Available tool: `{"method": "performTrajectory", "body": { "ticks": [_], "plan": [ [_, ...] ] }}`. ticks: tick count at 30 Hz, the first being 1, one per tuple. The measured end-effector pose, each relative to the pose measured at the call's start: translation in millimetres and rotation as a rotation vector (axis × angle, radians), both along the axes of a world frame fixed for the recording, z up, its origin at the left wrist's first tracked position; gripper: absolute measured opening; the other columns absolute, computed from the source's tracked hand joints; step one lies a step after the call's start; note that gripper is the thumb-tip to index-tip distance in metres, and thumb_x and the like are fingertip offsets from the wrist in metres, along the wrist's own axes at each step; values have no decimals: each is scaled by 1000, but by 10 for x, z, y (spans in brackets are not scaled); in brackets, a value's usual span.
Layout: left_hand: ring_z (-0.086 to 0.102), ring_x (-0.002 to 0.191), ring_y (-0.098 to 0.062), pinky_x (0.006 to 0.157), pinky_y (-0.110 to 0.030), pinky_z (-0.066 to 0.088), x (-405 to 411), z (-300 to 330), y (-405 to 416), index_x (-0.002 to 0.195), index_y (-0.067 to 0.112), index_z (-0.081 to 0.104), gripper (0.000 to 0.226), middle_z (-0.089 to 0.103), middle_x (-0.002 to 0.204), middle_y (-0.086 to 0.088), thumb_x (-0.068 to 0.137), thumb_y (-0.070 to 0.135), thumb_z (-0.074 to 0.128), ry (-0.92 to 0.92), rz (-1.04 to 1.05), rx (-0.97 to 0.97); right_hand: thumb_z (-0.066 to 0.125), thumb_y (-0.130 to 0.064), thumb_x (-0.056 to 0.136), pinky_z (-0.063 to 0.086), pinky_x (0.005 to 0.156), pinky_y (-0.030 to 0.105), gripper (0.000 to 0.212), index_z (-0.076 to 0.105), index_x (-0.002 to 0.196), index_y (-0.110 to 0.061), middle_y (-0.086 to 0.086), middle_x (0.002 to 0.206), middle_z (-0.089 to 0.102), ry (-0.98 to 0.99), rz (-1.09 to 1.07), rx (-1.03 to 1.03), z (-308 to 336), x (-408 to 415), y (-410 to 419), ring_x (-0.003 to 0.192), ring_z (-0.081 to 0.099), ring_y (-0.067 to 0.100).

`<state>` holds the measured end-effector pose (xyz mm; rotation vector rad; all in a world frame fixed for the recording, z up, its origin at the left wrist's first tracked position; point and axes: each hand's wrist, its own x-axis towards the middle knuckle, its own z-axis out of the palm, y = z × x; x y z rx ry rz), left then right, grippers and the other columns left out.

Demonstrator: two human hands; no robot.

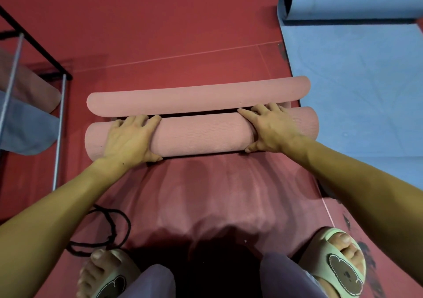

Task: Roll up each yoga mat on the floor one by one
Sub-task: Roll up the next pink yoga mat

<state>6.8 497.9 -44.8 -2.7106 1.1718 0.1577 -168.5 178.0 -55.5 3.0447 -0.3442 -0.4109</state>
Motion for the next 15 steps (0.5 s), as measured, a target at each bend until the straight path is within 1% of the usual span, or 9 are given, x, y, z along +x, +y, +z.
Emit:
{"method": "performTrajectory", "body": {
  "ticks": [2, 4, 7, 9, 11, 13, 15],
  "plan": [
    [60, 120, -32, 94, -54, 49, 30, 13, 3, 147, 29, 43, 118, 63, 132, -3, 48, 75, 87, 5, -12, -4, 80, -83, 55, 43, 109, 54, 124, 32, 157, -32, 3, 143, 55, -3, 1, -8, -1, 2, 9, 124, 52, 35],
    [63, 117, -31, 90, -50, 52, 67, 50, -6, 145, 31, 45, 116, 66, 129, 2, 46, 77, 85, 36, -21, 6, 81, -82, 52, 45, 107, 53, 122, 35, 149, -23, 5, 139, 60, -1, -30, 27, 17, 8, 6, 122, 55, 34],
    [68, 107, -27, 78, -40, 53, 88, 171, -22, 140, 37, 49, 110, 70, 122, 9, 45, 81, 83, 127, -24, 56, 81, -82, 53, 50, 95, 47, 114, 40, 138, -19, 6, 129, 66, 38, -28, 72, 94, 3, 7, 116, 58, 35],
    [69, 102, -25, 73, -38, 53, 87, 265, -31, 137, 43, 51, 105, 72, 117, 12, 45, 82, 82, 200, -15, 126, 81, -80, 55, 48, 85, 42, 108, 42, 136, -20, 5, 123, 67, 119, -24, 107, 165, -2, 17, 114, 58, 35],
    [67, 105, -24, 77, -39, 53, 79, 341, -42, 140, 49, 48, 108, 72, 116, 13, 44, 86, 78, 269, -10, 226, 83, -79, 56, 46, 79, 39, 105, 43, 135, -24, 3, 119, 68, 204, -39, 162, 232, -9, 34, 111, 61, 33],
    [66, 105, -22, 82, -40, 55, 60, 378, -22, 137, 55, 49, 108, 73, 112, 16, 38, 91, 74, 353, -16, 300, 87, -77, 53, 50, 82, 38, 104, 45, 134, -27, 0, 114, 69, 300, -64, 253, 284, -35, 58, 105, 64, 29],
    [66, 100, -16, 86, -40, 56, 27, 378, 27, 131, 60, 50, 104, 72, 105, 22, 35, 93, 74, 456, -32, 346, 91, -72, 53, 54, 86, 40, 99, 45, 130, -29, -5, 100, 66, 417, -86, 359, 292, -89, 80, 95, 64, 24]
  ]
}}
